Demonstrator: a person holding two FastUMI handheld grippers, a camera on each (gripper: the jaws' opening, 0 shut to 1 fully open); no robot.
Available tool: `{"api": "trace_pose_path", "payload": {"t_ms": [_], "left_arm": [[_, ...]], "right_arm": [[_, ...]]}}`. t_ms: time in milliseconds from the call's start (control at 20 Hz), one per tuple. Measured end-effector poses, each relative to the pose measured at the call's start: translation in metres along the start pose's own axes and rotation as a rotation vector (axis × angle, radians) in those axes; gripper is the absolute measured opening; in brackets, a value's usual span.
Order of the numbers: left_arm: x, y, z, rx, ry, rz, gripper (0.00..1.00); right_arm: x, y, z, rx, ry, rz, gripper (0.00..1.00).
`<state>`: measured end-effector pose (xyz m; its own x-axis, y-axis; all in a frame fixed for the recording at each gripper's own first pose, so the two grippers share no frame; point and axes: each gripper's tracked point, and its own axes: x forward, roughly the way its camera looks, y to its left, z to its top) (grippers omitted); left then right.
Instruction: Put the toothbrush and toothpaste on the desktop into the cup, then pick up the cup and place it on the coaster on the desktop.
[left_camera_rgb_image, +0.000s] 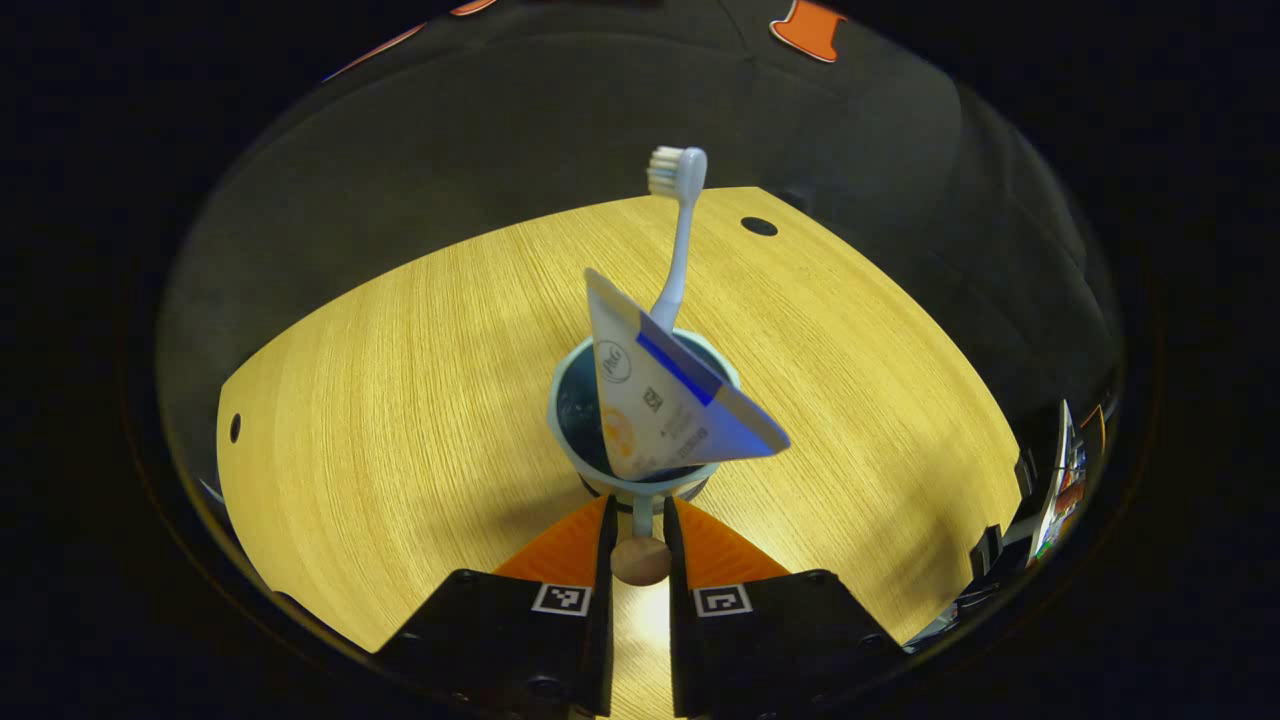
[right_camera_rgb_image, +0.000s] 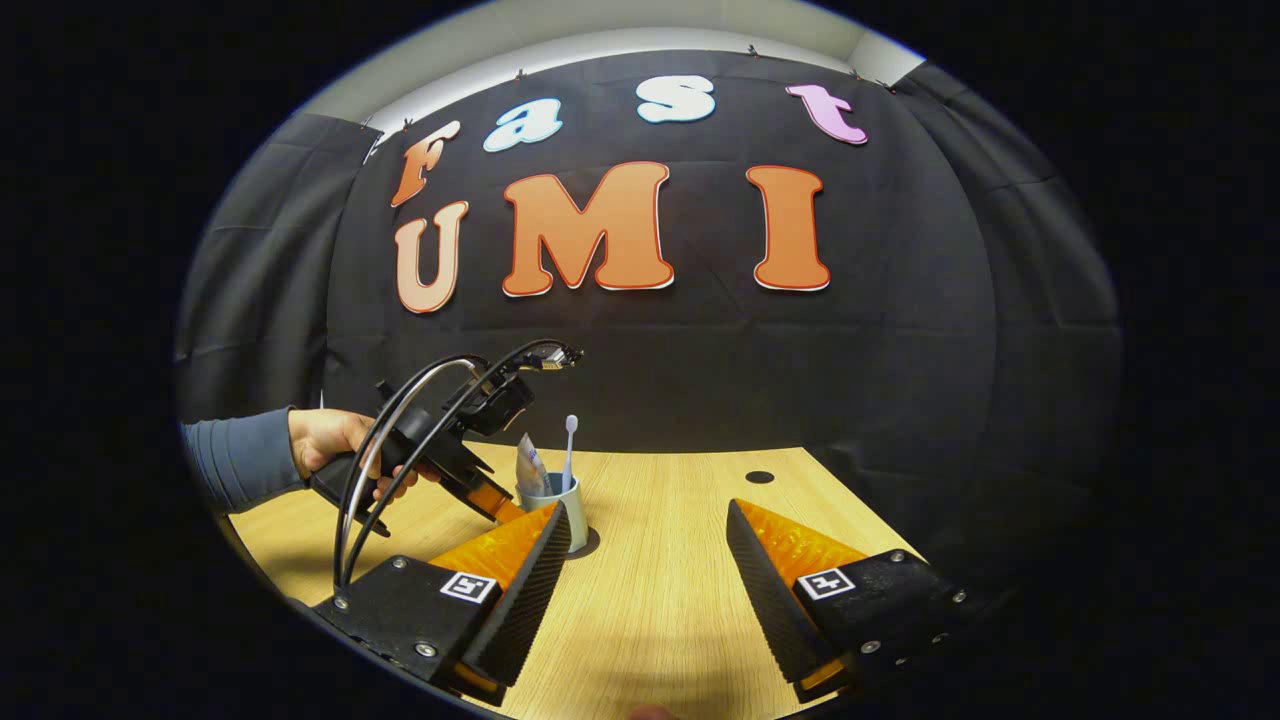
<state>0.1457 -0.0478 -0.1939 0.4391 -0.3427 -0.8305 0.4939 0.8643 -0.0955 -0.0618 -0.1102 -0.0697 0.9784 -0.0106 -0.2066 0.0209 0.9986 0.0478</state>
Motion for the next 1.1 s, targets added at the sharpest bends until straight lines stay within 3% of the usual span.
{"api": "trace_pose_path", "payload": {"t_ms": [150,200,250,300,450,550,1100], "left_arm": [[-0.014,0.001,0.015,0.034,-0.059,0.01,0.33],[-0.02,0.0,0.016,0.04,-0.067,0.005,0.46],[-0.026,0.001,0.017,0.04,-0.072,0.002,0.47],[-0.034,0.003,0.02,0.044,-0.081,0.004,0.61],[-0.046,0.005,0.018,0.021,-0.147,0.01,0.76],[-0.068,0.013,0.018,-0.017,-0.196,0.025,1.0],[-0.206,0.099,0.022,-0.082,-0.646,0.337,1.0]], "right_arm": [[0.0,0.002,0.001,0.001,-0.003,0.0,0.94],[0.001,0.004,0.003,0.005,-0.007,0.002,0.94],[0.001,0.006,0.005,0.009,-0.01,0.005,0.94],[0.003,0.009,0.008,0.011,-0.014,0.007,0.94],[0.006,0.015,0.015,0.001,-0.041,-0.003,0.94],[0.01,0.019,0.024,0.003,-0.06,-0.014,0.94],[0.052,0.092,0.066,-0.094,-0.172,0.033,0.94]]}}
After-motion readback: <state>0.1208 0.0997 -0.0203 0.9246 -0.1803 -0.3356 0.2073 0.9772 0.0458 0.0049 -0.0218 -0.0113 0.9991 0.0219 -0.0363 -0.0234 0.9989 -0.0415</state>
